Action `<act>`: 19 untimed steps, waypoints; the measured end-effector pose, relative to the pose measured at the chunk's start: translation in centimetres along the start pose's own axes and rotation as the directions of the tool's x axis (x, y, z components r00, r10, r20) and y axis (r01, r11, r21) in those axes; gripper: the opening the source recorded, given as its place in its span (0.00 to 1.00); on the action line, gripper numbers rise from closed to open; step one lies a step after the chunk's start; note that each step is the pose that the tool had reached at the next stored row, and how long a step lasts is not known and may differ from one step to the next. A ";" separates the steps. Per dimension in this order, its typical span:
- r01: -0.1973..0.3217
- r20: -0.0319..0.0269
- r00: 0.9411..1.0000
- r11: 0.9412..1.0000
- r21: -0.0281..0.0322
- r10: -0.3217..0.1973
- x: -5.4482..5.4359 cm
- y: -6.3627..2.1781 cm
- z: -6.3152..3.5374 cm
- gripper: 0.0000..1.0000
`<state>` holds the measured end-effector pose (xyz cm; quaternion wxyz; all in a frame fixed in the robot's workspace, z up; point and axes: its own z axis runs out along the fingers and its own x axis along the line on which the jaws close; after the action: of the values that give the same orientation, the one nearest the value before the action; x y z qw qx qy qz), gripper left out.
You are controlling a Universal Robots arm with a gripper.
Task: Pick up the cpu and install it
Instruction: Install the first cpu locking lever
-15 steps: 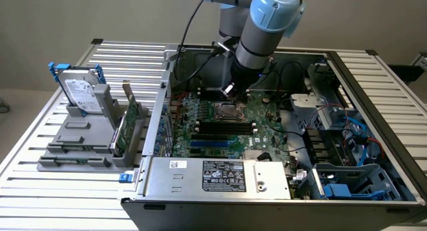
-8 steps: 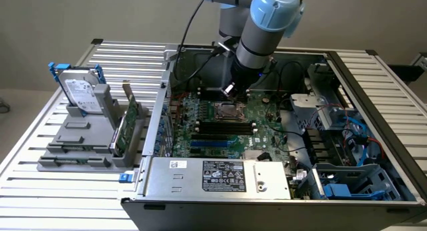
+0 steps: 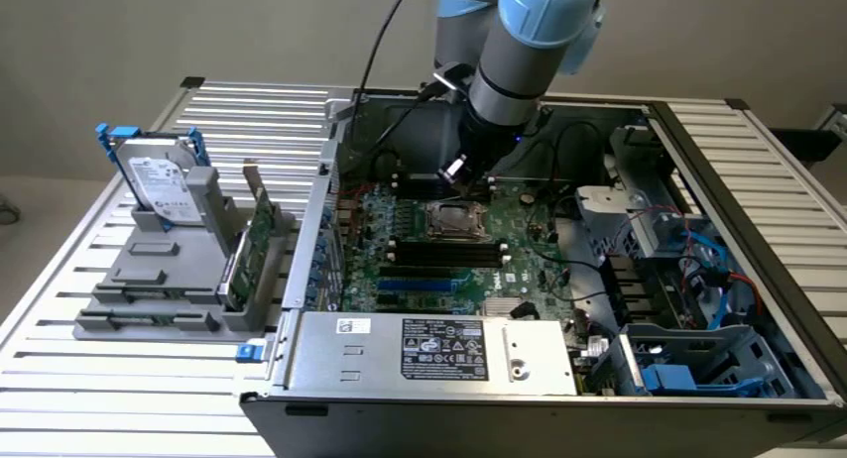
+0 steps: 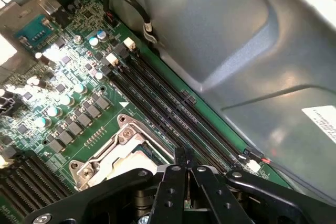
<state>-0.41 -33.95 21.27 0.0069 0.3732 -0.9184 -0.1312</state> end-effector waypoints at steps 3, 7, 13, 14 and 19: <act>0.000 -0.001 1.000 1.000 -0.001 0.000 0.2 0.44 -0.40 0.11; 0.001 -0.001 1.000 1.000 -0.001 -0.001 0.5 1.20 -0.25 0.11; 0.002 -0.001 1.000 1.000 -0.001 -0.002 0.4 2.13 -0.01 0.11; 0.002 -0.001 1.000 1.000 -0.001 -0.002 0.5 2.21 0.00 0.11; 0.002 -0.002 1.000 1.000 -0.001 -0.002 0.9 2.84 -0.38 0.11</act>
<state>-2.98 -32.73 22.25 0.0077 0.3742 -0.9180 -0.1314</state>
